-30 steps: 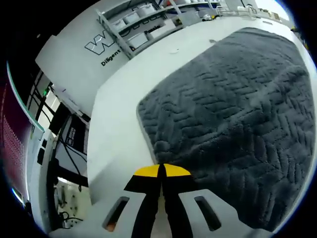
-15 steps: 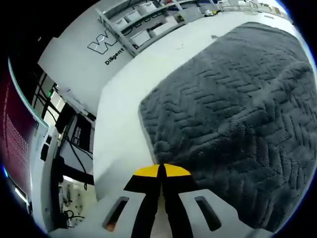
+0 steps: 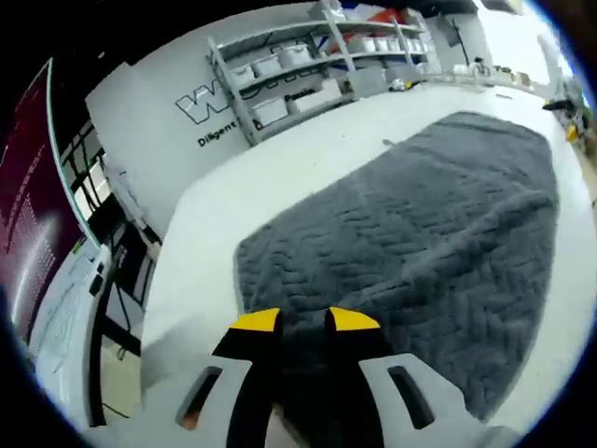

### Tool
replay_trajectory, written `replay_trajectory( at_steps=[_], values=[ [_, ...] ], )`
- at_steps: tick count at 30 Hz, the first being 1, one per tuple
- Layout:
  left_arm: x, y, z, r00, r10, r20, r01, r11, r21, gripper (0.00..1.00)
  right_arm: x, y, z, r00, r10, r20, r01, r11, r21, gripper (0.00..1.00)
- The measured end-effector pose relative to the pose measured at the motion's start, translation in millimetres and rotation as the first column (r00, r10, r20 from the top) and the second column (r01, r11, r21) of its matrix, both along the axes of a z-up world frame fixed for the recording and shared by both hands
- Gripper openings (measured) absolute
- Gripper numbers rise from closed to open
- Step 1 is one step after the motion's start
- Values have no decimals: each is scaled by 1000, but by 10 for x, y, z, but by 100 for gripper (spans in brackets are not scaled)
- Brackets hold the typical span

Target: Open the folded towel by lifting each exposed corner and separating the folded layers until the towel lies flat within the target outline without major curled edges

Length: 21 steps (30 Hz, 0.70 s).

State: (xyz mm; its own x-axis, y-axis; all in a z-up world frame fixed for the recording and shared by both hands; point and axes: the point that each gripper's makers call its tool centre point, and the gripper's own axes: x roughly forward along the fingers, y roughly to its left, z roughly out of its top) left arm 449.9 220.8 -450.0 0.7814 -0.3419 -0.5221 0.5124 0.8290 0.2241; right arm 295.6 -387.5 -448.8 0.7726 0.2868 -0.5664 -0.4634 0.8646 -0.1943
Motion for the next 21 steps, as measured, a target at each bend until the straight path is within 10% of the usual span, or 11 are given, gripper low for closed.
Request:
replay_trajectory(
  at_steps=[5,21],
  values=[
    [-217,-335,195,994,-100,38,106,979,-175,31,4,21,-10,1000,5,-3,-5,1000,-2,99],
    [-703,-644,305,975,-211,69,221,952,-210,84,47,66,-34,1000,11,-5,-11,1000,12,99]
  ],
)
